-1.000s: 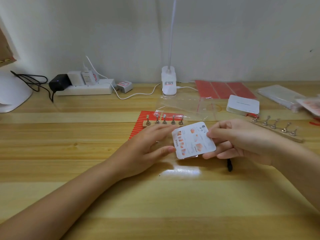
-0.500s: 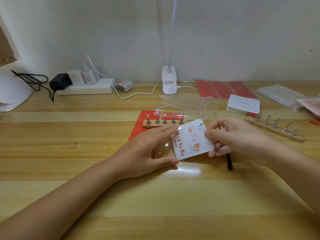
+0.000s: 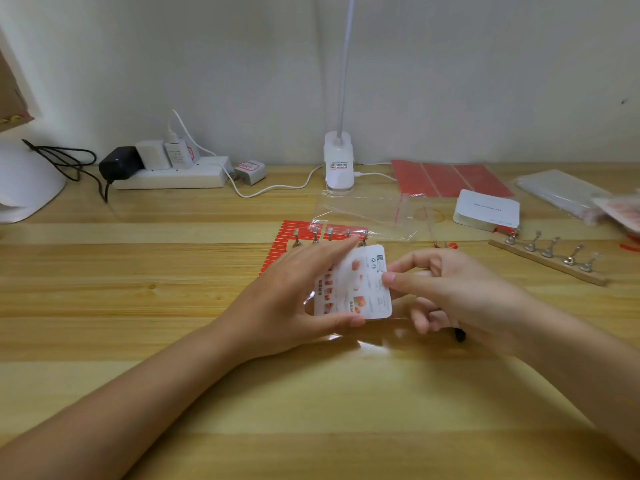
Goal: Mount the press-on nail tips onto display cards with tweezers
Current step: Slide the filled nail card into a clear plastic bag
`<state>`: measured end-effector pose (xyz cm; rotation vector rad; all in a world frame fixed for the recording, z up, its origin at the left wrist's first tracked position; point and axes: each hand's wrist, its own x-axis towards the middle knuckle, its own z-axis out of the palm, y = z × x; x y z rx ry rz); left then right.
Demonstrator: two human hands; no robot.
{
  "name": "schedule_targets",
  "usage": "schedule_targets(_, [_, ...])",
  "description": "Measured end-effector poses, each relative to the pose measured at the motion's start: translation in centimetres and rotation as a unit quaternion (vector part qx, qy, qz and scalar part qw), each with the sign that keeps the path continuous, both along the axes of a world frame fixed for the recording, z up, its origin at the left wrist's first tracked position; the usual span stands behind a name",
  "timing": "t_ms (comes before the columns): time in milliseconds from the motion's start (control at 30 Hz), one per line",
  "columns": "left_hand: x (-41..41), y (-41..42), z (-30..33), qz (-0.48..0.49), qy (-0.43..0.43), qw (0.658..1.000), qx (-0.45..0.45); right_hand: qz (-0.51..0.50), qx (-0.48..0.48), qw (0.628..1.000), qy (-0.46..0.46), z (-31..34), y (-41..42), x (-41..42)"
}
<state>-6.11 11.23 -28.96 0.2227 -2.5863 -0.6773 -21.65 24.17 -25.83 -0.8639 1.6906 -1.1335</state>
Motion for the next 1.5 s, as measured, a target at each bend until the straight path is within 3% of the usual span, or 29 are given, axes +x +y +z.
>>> schedule_targets(333, [-0.4, 1.0, 0.3, -0.022, 0.037, 0.996, -0.075, 0.056, -0.02, 0.998, -0.014, 0.2, 0.2, 0.3])
schedule_targets(567, [-0.6, 1.2, 0.3, -0.02, 0.038, 0.992, -0.12, 0.036, -0.02, 0.999, -0.005, 0.1, 0.3, 0.6])
schedule_targets(833, [-0.6, 1.5, 0.3, -0.027, 0.024, 0.995, -0.095, 0.027, -0.024, 0.999, -0.014, -0.5, 0.2, 0.6])
schedule_targets(933, [-0.5, 1.4, 1.1, -0.014, 0.065, 0.995, -0.072, 0.018, -0.036, 0.998, -0.052, -0.5, 0.1, 0.5])
schedule_targets(1000, [-0.3, 0.8, 2.2, 0.03, 0.123, 0.992, -0.03, 0.007, -0.04, 0.997, -0.069, -0.4, 0.1, 0.3])
schedule_targets(1067, [0.0, 0.1, 3.1, 0.104, 0.154, 0.978, 0.091, 0.004, -0.045, 0.996, -0.074, -0.3, 0.1, 0.0])
schedule_targets(1167, [0.2, -0.7, 3.2, 0.129, 0.098, 0.919, 0.359, -0.001, -0.05, 0.996, -0.073, -0.1, 0.1, -0.1])
schedule_targets(1233, [0.1, -0.7, 2.6, 0.109, 0.066, 0.87, 0.475, -0.008, -0.054, 0.996, -0.073, 0.0, 0.1, -0.2])
schedule_targets(1500, [-0.5, 1.0, 1.8, 0.009, 0.063, 0.798, 0.6, -0.01, -0.057, 0.994, -0.09, -0.2, 0.2, 0.3])
